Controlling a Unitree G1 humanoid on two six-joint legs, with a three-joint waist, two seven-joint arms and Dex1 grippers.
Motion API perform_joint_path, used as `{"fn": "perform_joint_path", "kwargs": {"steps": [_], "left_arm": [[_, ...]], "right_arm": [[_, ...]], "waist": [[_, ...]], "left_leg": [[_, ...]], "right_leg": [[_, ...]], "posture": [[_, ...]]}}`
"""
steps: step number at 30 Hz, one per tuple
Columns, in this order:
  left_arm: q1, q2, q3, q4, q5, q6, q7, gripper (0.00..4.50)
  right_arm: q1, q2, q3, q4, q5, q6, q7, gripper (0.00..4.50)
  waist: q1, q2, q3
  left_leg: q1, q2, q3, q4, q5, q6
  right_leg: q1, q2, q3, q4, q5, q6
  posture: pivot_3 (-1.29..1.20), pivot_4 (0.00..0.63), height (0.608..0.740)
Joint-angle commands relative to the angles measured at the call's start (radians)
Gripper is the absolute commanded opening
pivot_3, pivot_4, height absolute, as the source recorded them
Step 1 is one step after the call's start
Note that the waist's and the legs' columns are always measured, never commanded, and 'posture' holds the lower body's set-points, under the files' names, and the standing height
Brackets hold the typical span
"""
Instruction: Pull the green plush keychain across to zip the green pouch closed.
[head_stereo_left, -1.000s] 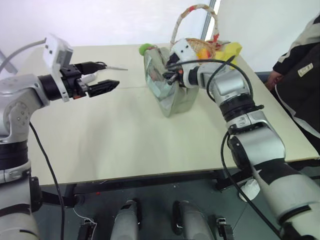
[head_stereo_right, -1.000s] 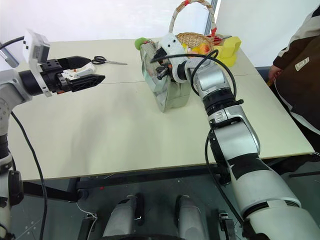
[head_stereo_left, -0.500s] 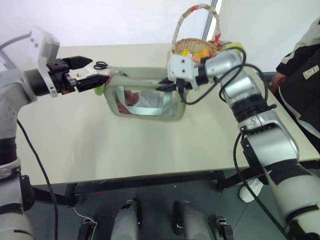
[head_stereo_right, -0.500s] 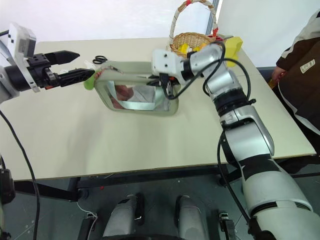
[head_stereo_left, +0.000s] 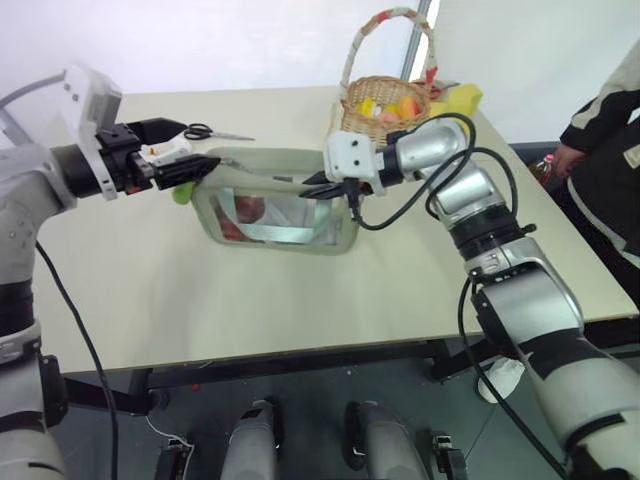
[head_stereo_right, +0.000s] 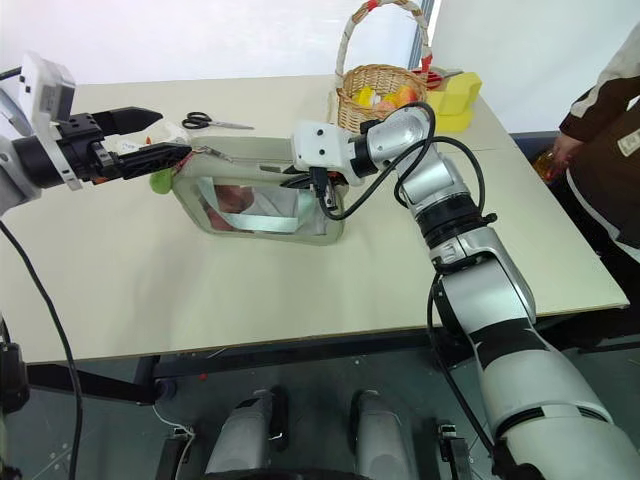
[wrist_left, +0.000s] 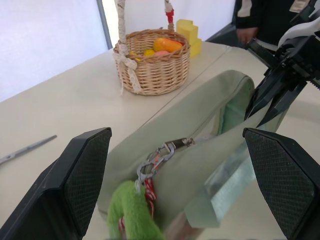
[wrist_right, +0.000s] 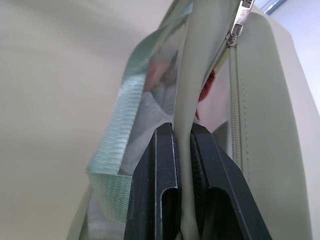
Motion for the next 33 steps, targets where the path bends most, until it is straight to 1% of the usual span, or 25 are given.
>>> {"fn": "perform_joint_path", "kwargs": {"steps": [1, 4, 6, 7, 9, 10, 11, 13, 17, 20, 22, 23, 25, 28, 31, 33], "left_arm": [[-0.031, 0.02, 0.02, -0.023, -0.007, -0.002, 0.003, 4.5], [-0.032, 0.018, 0.014, -0.026, -0.005, -0.003, 0.005, 4.5], [-0.035, 0.019, 0.011, -0.026, -0.004, -0.004, 0.005, 4.5], [-0.035, 0.02, 0.011, -0.026, -0.004, -0.003, 0.004, 4.5], [-0.038, 0.021, 0.01, -0.022, -0.006, -0.001, 0.004, 4.5], [-0.038, 0.022, 0.011, -0.022, -0.008, 0.002, 0.003, 4.5], [-0.038, 0.021, 0.011, -0.021, -0.011, 0.005, 0.002, 4.5], [-0.035, 0.019, 0.013, -0.022, -0.015, 0.011, 0.003, 4.5], [-0.034, 0.026, 0.02, -0.018, -0.015, 0.018, 0.001, 4.5], [-0.04, 0.033, 0.022, 0.01, -0.005, 0.008, -0.003, 4.5], [-0.057, 0.028, 0.012, 0.038, 0.005, -0.004, -0.004, 4.5], [-0.067, 0.027, 0.004, 0.051, 0.011, -0.01, -0.009, 4.5], [-0.084, 0.028, -0.012, 0.079, 0.024, -0.025, -0.022, 4.5], [-0.111, 0.027, -0.028, 0.13, 0.043, -0.046, -0.041, 4.5], [-0.118, 0.025, -0.042, 0.158, 0.057, -0.063, -0.057, 4.5], [-0.117, 0.024, -0.045, 0.16, 0.06, -0.064, -0.063, 4.5]], "right_arm": [[-0.04, 0.009, -0.042, -0.016, 0.031, -0.047, 0.001, 0.05], [-0.029, 0.015, -0.036, 0.003, 0.024, -0.078, 0.006, 0.05], [-0.032, 0.018, -0.036, 0.018, 0.022, -0.082, 0.005, 0.82], [-0.033, 0.019, -0.037, 0.022, 0.022, -0.081, 0.005, 1.1], [-0.035, 0.017, -0.04, 0.025, 0.023, -0.084, 0.004, 2.12], [-0.034, 0.016, -0.043, 0.023, 0.022, -0.086, 0.003, 2.55], [-0.04, 0.009, -0.053, 0.019, 0.024, -0.081, -0.005, 3.16], [-0.06, -0.029, -0.09, -0.02, 0.048, -0.045, -0.001, 4.09], [-0.043, -0.12, -0.144, -0.172, 0.096, 0.078, 0.024, 4.09], [0.038, -0.181, -0.163, -0.301, 0.126, 0.193, 0.033, 4.09], [0.099, -0.193, -0.165, -0.353, 0.134, 0.234, 0.023, 4.09], [0.125, -0.192, -0.159, -0.379, 0.136, 0.244, 0.017, 3.88], [0.153, -0.177, -0.151, -0.415, 0.141, 0.281, 0.002, 3.24], [0.18, -0.151, -0.133, -0.43, 0.134, 0.295, -0.018, 1.72], [0.183, -0.121, -0.12, -0.385, 0.114, 0.275, -0.053, 0.12], [0.179, -0.114, -0.12, -0.363, 0.112, 0.273, -0.063, 0.05]], "waist": [[0.001, 0.0, 0.0], [0.003, 0.0, 0.0], [0.003, 0.0, 0.0], [0.003, 0.0, 0.0], [0.002, 0.0, 0.0], [0.002, 0.0, 0.0], [0.002, 0.0, 0.0], [0.003, 0.0, 0.0], [0.008, 0.0, 0.0], [0.005, 0.0, 0.0], [0.004, -0.001, -0.001], [0.004, -0.001, -0.001], [0.002, -0.001, -0.001], [0.0, 0.0, 0.0], [0.003, 0.0, 0.0], [0.003, 0.0, 0.0]], "left_leg": [[0.0, 0.0, 0.0, 0.0, 0.0, 0.0], [0.0, 0.0, 0.0, 0.0, 0.0, 0.0], [0.0, 0.0, 0.0, 0.0, 0.0, 0.0], [0.0, 0.0, 0.0, 0.0, 0.0, 0.0], [0.0, 0.0, 0.0, 0.0, 0.0, 0.0], [0.0, 0.0, 0.0, 0.0, 0.0, 0.0], [0.0, 0.0, 0.0, 0.0, 0.0, 0.0], [0.0, 0.0, 0.0, 0.0, 0.0, 0.0], [-0.001, 0.0, 0.0, 0.001, 0.0, 0.0], [0.0, 0.0, 0.0, 0.001, 0.0, -0.001], [0.001, 0.0, 0.0, 0.0, 0.0, -0.001], [0.002, 0.0, -0.001, 0.0, 0.0, -0.001], [0.001, 0.0, 0.0, 0.0, 0.0, -0.001], [0.001, 0.0, 0.0, 0.001, 0.0, 0.0], [0.001, 0.0, 0.0, 0.001, 0.0, 0.0], [0.001, 0.0, 0.0, 0.001, 0.0, 0.0]], "right_leg": [[0.0, 0.0, 0.0, 0.0, 0.0, 0.0], [0.0, 0.0, 0.0, 0.0, 0.0, 0.0], [0.0, 0.0, 0.0, 0.0, 0.0, 0.0], [0.0, 0.0, 0.0, 0.0, 0.0, 0.0], [0.0, 0.0, 0.0, 0.0, 0.0, 0.0], [0.0, 0.0, 0.0, 0.0, 0.0, 0.0], [0.0, 0.0, 0.0, 0.0, 0.0, 0.0], [0.0, 0.0, 0.0, 0.0, 0.0, 0.0], [0.0, 0.0, 0.0, 0.0, 0.0, 0.0], [0.0, 0.0, 0.0, -0.001, 0.0, 0.0], [0.002, 0.0, 0.0, 0.0, 0.0, 0.0], [0.002, 0.0, 0.0, 0.0, 0.0, 0.0], [0.001, 0.0, 0.0, 0.0, 0.0, -0.001], [0.0, 0.0, 0.0, 0.001, 0.001, -0.001], [0.0, 0.0, 0.0, 0.001, 0.0, -0.001], [0.0, 0.0, 0.0, 0.0, 0.0, -0.001]], "posture": [[0.0, 0.15, 0.74], [0.0, 0.15, 0.74], [0.0, 0.15, 0.74], [0.0, 0.15, 0.74], [0.0, 0.15, 0.74], [0.0, 0.15, 0.74], [0.0, 0.15, 0.74], [0.0, 0.15, 0.74], [0.0, 0.15, 0.74], [0.0, 0.15, 0.74], [0.0, 0.15, 0.74], [0.0, 0.15, 0.74], [0.0, 0.15, 0.74], [0.0, 0.15, 0.74], [0.0, 0.15, 0.74], [0.0, 0.15, 0.74]]}}
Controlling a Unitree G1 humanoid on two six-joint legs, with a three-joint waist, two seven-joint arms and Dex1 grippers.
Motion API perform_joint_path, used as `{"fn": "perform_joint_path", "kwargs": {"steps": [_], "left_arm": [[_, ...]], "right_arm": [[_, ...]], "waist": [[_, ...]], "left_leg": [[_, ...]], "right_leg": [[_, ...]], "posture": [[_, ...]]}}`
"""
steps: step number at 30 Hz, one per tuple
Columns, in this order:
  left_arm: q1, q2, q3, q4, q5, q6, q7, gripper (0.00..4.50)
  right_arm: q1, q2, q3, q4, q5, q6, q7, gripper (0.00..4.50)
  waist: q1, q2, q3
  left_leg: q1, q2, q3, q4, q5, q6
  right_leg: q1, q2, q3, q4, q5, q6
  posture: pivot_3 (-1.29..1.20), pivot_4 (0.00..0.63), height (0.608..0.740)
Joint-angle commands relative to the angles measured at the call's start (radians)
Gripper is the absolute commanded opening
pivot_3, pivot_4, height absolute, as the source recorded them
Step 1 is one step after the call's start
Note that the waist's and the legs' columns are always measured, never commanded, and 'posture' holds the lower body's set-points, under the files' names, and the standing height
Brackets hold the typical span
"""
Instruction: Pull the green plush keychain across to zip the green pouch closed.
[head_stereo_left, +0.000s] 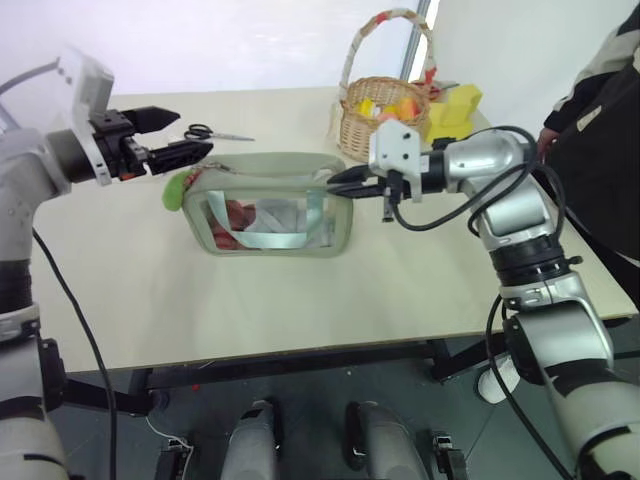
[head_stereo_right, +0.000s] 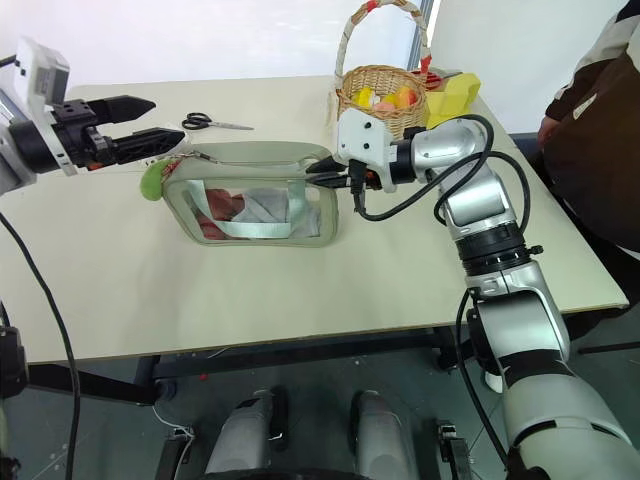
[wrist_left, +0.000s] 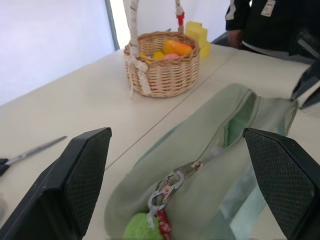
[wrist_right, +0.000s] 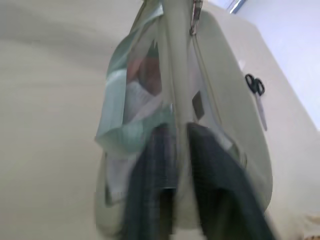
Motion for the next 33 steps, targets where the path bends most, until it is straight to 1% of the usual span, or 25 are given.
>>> {"fn": "perform_joint_path", "kwargs": {"steps": [1, 8, 10, 12, 13, 17, 22, 26, 27, 28, 32, 33], "left_arm": [[-0.012, 0.016, 0.008, -0.01, 0.014, -0.022, -0.015, 4.5], [0.035, 0.035, 0.038, 0.044, 0.043, -0.049, -0.019, 4.5], [0.039, 0.036, 0.041, 0.038, 0.043, -0.049, -0.02, 4.5], [0.034, 0.038, 0.046, 0.037, 0.039, -0.043, -0.018, 4.5], [0.035, 0.041, 0.049, 0.036, 0.038, -0.042, -0.019, 4.5], [0.041, 0.049, 0.055, 0.033, 0.036, -0.038, -0.021, 4.5], [0.068, 0.049, 0.053, 0.015, 0.034, -0.031, -0.028, 4.5], [0.085, 0.054, 0.051, 0.022, 0.041, -0.04, -0.031, 4.5], [0.092, 0.056, 0.051, 0.024, 0.042, -0.04, -0.033, 4.5], [0.097, 0.058, 0.052, 0.024, 0.042, -0.042, -0.034, 4.5], [0.124, 0.058, 0.057, 0.029, 0.04, -0.041, -0.036, 4.5], [0.133, 0.054, 0.056, 0.027, 0.04, -0.042, -0.036, 4.5]], "right_arm": [[-0.022, 0.003, -0.01, 0.027, -0.006, -0.024, -0.027, 0.05], [-0.016, -0.015, -0.012, 0.017, -0.003, -0.045, -0.025, 0.05], [-0.028, -0.016, -0.025, -0.002, 0.019, -0.009, -0.023, 0.05], [-0.046, -0.027, -0.039, -0.031, 0.052, 0.049, 0.0, 0.56], [-0.049, -0.032, -0.042, -0.045, 0.06, 0.067, 0.005, 0.9], [-0.05, -0.039, -0.044, -0.072, 0.067, 0.1, -0.008, 2.9], [-0.005, -0.041, -0.019, -0.052, 0.052, 0.086, -0.01, 2.9], [0.009, -0.021, -0.002, -0.016, 0.036, 0.06, -0.019, 2.9], [0.01, -0.016, 0.0, -0.011, 0.038, 0.057, -0.018, 2.37], [0.009, -0.013, 0.001, -0.007, 0.04, 0.053, -0.016, 2.02], [0.009, -0.006, 0.003, -0.002, 0.041, 0.042, -0.011, 0.04], [0.009, -0.005, 0.003, -0.002, 0.041, 0.04, -0.01, 0.04]], "waist": [[0.002, 0.0, 0.0], [0.001, 0.0, 0.0], [0.002, 0.0, 0.0], [0.003, 0.0, 0.0], [0.003, 0.0, 0.0], [0.001, 0.0, 0.0], [0.001, 0.0, 0.0], [0.001, 0.0, 0.0], [0.001, 0.0, 0.0], [0.001, 0.0, 0.0], [0.001, 0.0, 0.0], [0.001, 0.0, 0.0]], "left_leg": [[0.0, 0.0, 0.0, 0.0, 0.0, 0.0], [0.0, 0.0, 0.0, 0.0, 0.0, 0.0], [0.0, 0.0, 0.0, 0.0, 0.0, 0.0], [0.0, 0.0, 0.0, 0.001, 0.0, 0.0], [0.0, 0.0, 0.0, 0.001, 0.0, 0.0], [0.0, 0.0, 0.0, 0.001, 0.0, 0.0], [0.0, 0.0, 0.0, 0.0, 0.0, 0.0], [0.0, 0.0, 0.0, 0.0, 0.0, 0.0], [0.0, 0.0, 0.0, 0.0, 0.0, 0.0], [0.0, 0.0, 0.0, 0.0, 0.0, 0.0], [0.0, 0.0, 0.0, 0.0, 0.0, 0.0], [0.0, 0.0, 0.0, 0.0, 0.0, 0.0]], "right_leg": [[0.0, 0.0, 0.0, 0.0, 0.0, 0.0], [0.0, 0.0, 0.0, 0.0, 0.0, 0.0], [0.0, 0.0, 0.0, 0.0, 0.0, 0.0], [0.0, 0.0, 0.0, 0.0, 0.0, 0.0], [0.0, 0.0, 0.0, 0.0, 0.0, 0.0], [0.0, 0.0, 0.0, 0.0, 0.0, 0.0], [0.0, 0.0, 0.0, 0.0, 0.0, 0.0], [0.0, 0.0, 0.0, 0.0, 0.0, 0.0], [0.0, 0.0, 0.0, 0.0, 0.0, 0.0], [0.0, 0.0, 0.0, 0.0, 0.0, 0.0], [0.0, 0.0, 0.0, 0.0, 0.0, 0.0], [0.0, 0.0, 0.0, 0.0, 0.0, 0.0]], "posture": [[0.0, 0.15, 0.74], [0.0, 0.15, 0.74], [0.0, 0.15, 0.74], [0.0, 0.15, 0.74], [0.0, 0.15, 0.74], [0.0, 0.15, 0.74], [0.0, 0.15, 0.74], [0.0, 0.15, 0.74], [0.0, 0.15, 0.74], [0.0, 0.15, 0.74], [0.0, 0.15, 0.74], [0.0, 0.15, 0.74]]}}
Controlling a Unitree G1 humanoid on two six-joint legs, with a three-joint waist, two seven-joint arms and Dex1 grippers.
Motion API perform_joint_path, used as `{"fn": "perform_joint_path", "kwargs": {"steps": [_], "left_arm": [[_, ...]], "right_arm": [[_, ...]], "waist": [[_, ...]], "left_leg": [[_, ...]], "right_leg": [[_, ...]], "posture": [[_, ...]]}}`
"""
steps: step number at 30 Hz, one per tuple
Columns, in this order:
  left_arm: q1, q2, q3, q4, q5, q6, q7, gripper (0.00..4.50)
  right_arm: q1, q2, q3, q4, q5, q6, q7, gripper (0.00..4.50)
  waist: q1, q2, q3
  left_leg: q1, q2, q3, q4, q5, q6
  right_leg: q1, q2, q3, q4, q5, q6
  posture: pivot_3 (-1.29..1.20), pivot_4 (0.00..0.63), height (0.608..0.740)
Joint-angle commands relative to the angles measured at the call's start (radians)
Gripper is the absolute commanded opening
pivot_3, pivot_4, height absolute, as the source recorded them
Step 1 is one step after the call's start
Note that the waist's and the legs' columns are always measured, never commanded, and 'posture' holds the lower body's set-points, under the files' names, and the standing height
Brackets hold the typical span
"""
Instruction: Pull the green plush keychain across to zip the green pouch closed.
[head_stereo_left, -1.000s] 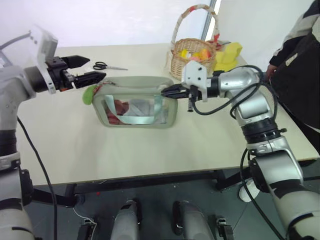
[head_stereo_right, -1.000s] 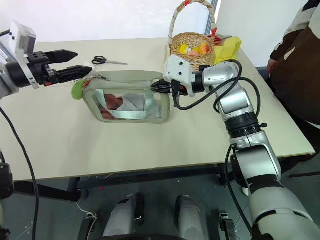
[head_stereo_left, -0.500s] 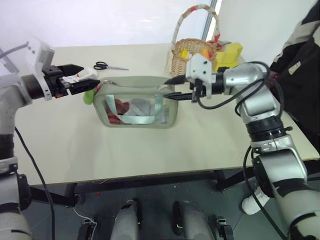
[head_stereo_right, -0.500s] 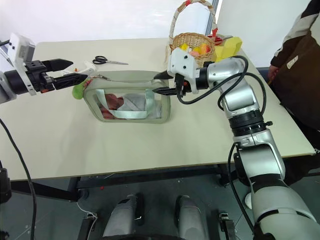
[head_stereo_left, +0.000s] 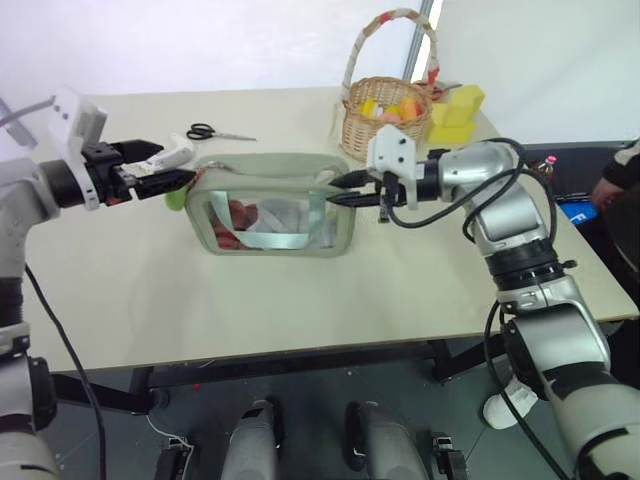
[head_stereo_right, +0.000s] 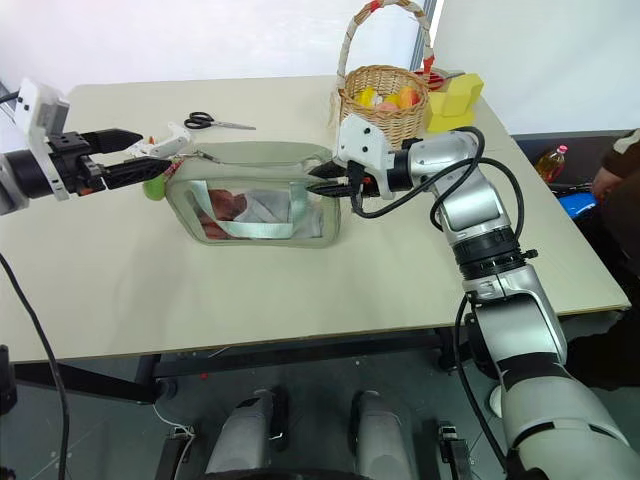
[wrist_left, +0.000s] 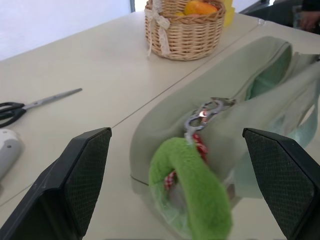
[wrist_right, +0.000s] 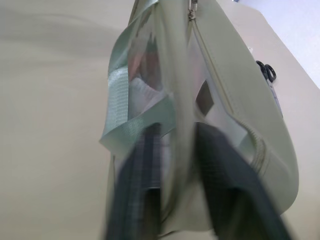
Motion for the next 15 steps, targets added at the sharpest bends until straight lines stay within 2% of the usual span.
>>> {"fn": "perform_joint_path", "kwargs": {"steps": [1, 8, 11, 15], "left_arm": [[0.021, 0.011, 0.029, -0.021, -0.004, -0.012, -0.007, 4.5], [0.078, 0.014, 0.025, -0.07, -0.01, 0.001, -0.02, 4.5], [0.072, 0.036, 0.041, -0.058, -0.015, 0.011, -0.031, 3.67], [0.094, 0.046, 0.038, -0.082, -0.022, 0.015, -0.051, 1.59]], "right_arm": [[-0.012, 0.002, -0.011, -0.012, 0.005, -0.022, 0.001, 0.04], [-0.009, -0.004, -0.009, -0.017, -0.011, -0.042, -0.006, 0.04], [-0.007, -0.007, -0.01, -0.015, -0.016, -0.047, -0.006, 0.0], [-0.007, -0.009, -0.012, -0.016, -0.018, -0.048, -0.004, 0.0]], "waist": [[0.0, 0.0, 0.0], [0.0, 0.0, 0.0], [0.0, 0.0, 0.0], [0.0, 0.0, 0.0]], "left_leg": [[0.0, 0.0, 0.0, 0.0, 0.0, 0.0], [0.0, 0.0, 0.0, 0.0, 0.0, 0.0], [0.0, 0.0, 0.0, 0.0, 0.0, 0.0], [0.0, 0.0, 0.0, 0.0, 0.0, 0.0]], "right_leg": [[0.0, 0.0, 0.0, 0.0, 0.0, 0.0], [0.0, 0.0, 0.0, 0.0, 0.0, 0.0], [0.0, 0.0, 0.0, 0.0, 0.0, 0.0], [0.0, 0.0, 0.0, 0.0, 0.0, 0.0]], "posture": [[0.0, 0.15, 0.74], [0.0, 0.15, 0.74], [0.0, 0.15, 0.74], [0.0, 0.15, 0.74]]}}
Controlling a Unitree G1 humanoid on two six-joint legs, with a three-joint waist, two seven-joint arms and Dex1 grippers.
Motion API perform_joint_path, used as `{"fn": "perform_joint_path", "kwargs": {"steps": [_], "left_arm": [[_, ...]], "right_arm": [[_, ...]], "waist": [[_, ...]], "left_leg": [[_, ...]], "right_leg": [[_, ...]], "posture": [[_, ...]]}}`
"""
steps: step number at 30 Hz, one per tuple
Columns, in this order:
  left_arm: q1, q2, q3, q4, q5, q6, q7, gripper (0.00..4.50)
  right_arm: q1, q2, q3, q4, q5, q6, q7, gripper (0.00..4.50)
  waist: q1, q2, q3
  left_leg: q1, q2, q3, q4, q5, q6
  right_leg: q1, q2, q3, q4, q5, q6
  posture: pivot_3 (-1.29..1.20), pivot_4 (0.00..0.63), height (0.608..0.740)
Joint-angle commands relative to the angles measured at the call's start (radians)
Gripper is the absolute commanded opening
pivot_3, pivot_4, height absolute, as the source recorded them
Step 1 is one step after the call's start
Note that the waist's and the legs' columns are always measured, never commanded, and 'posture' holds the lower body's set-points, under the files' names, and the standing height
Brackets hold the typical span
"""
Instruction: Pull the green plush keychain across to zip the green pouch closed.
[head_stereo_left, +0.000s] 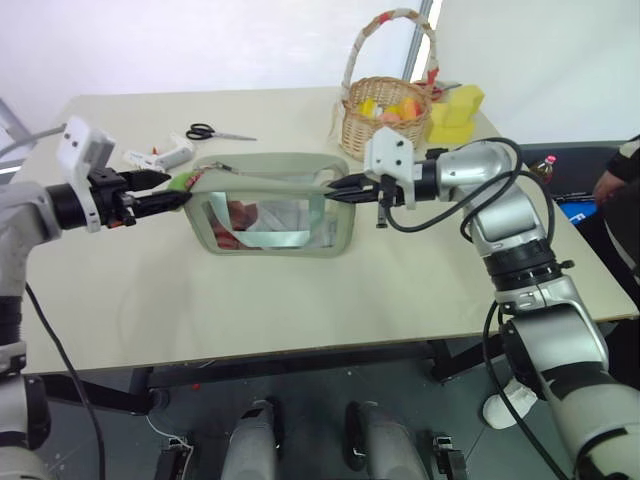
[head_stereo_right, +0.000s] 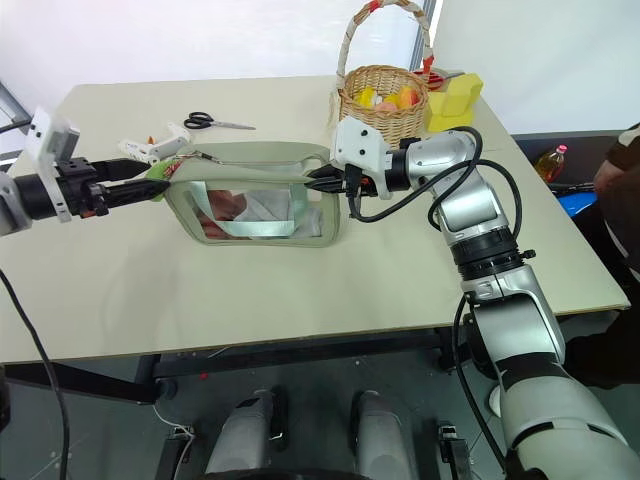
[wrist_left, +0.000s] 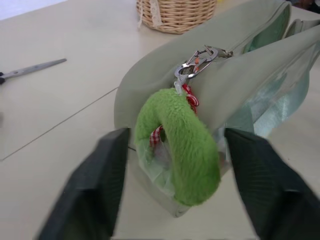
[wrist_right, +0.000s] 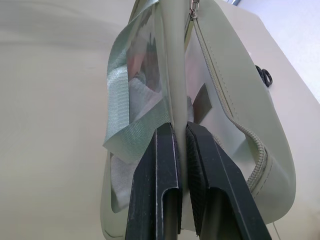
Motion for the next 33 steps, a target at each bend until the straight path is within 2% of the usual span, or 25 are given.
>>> {"fn": "perform_joint_path", "kwargs": {"steps": [1, 3, 6, 8, 11, 17, 23, 26, 30, 33], "left_arm": [[0.016, 0.025, 0.024, -0.051, -0.018, 0.005, -0.022, 1.11], [0.025, 0.025, 0.023, -0.058, -0.014, 0.0, -0.022, 0.05], [-0.014, 0.02, 0.035, -0.04, -0.015, -0.001, -0.006, 0.02], [-0.094, 0.001, 0.049, -0.04, -0.057, 0.036, 0.008, 0.02], [-0.166, -0.035, -0.008, -0.095, -0.063, 0.045, 0.004, 0.02], [-0.141, -0.054, -0.116, -0.153, 0.023, -0.034, -0.005, 0.02], [-0.153, -0.071, -0.137, -0.114, 0.082, -0.109, 0.022, 0.02], [-0.181, -0.085, -0.121, -0.075, 0.079, -0.112, 0.029, 0.95], [-0.184, -0.054, -0.122, -0.061, 0.08, -0.113, -0.012, 2.85], [-0.199, -0.013, -0.107, -0.049, 0.081, -0.116, -0.04, 4.45]], "right_arm": [[-0.007, -0.01, -0.012, -0.017, 0.004, -0.012, 0.002, 0.0], [-0.009, -0.01, -0.011, -0.015, 0.003, -0.014, 0.002, 0.0], [-0.011, -0.01, -0.01, -0.011, 0.0, -0.019, 0.001, 0.0], [-0.013, -0.009, -0.01, -0.005, -0.002, -0.023, 0.0, 0.0], [-0.018, -0.005, -0.007, 0.004, -0.003, -0.029, -0.003, 0.0], [-0.02, 0.001, -0.006, 0.01, -0.007, -0.039, -0.011, 0.0], [-0.01, -0.004, -0.007, -0.012, -0.001, -0.027, -0.013, 0.0], [-0.006, -0.007, -0.007, -0.016, 0.0, -0.024, -0.015, 0.0], [-0.004, -0.008, -0.006, -0.016, -0.001, -0.021, -0.017, 0.0], [-0.006, -0.009, -0.008, -0.015, -0.001, -0.019, -0.018, 0.0]], "waist": [[0.0, 0.0, 0.0], [0.0, 0.0, 0.0], [0.001, 0.0, 0.0], [0.004, 0.0, 0.0], [0.004, -0.001, 0.0], [-0.004, 0.0, -0.001], [0.0, 0.0, -0.001], [0.0, 0.0, -0.001], [-0.001, 0.0, -0.001], [-0.001, 0.0, -0.001]], "left_leg": [[0.0, 0.0, 0.0, 0.0, 0.0, 0.0], [0.0, 0.0, 0.0, 0.0, 0.0, 0.0], [0.0, 0.0, 0.0, 0.0, 0.0, 0.0], [0.0, 0.0, 0.0, 0.0, 0.0, 0.0], [-0.001, 0.0, 0.0, 0.001, 0.0, 0.0], [0.001, 0.0, 0.0, 0.0, 0.001, 0.001], [0.001, 0.0, 0.0, 0.001, 0.0, 0.0], [0.001, 0.0, 0.0, 0.001, 0.0, 0.0], [0.0, 0.0, 0.0, 0.001, 0.0, 0.001], [0.0, 0.0, 0.0, 0.0, 0.001, 0.002]], "right_leg": [[0.0, 0.0, 0.0, 0.0, 0.0, 0.0], [0.0, 0.0, 0.0, 0.0, 0.0, 0.0], [0.0, 0.0, 0.0, 0.0, 0.0, 0.0], [0.0, 0.0, 0.0, 0.0, 0.0, 0.0], [0.001, 0.0, -0.001, 0.0, 0.0, 0.0], [0.0, 0.0, 0.0, 0.001, 0.0, 0.0], [0.001, 0.0, 0.0, 0.001, 0.0, 0.0], [0.001, 0.0, 0.0, 0.001, 0.0, 0.0], [0.001, 0.0, 0.0, 0.001, 0.0, 0.0], [0.0, 0.0, 0.0, 0.001, 0.0, 0.0]], "posture": [[0.0, 0.15, 0.74], [0.0, 0.15, 0.74], [0.0, 0.15, 0.74], [0.0, 0.15, 0.74], [0.0, 0.15, 0.74], [0.0, 0.15, 0.74], [0.0, 0.15, 0.74], [0.0, 0.15, 0.74], [0.0, 0.15, 0.74], [0.0, 0.15, 0.74]]}}
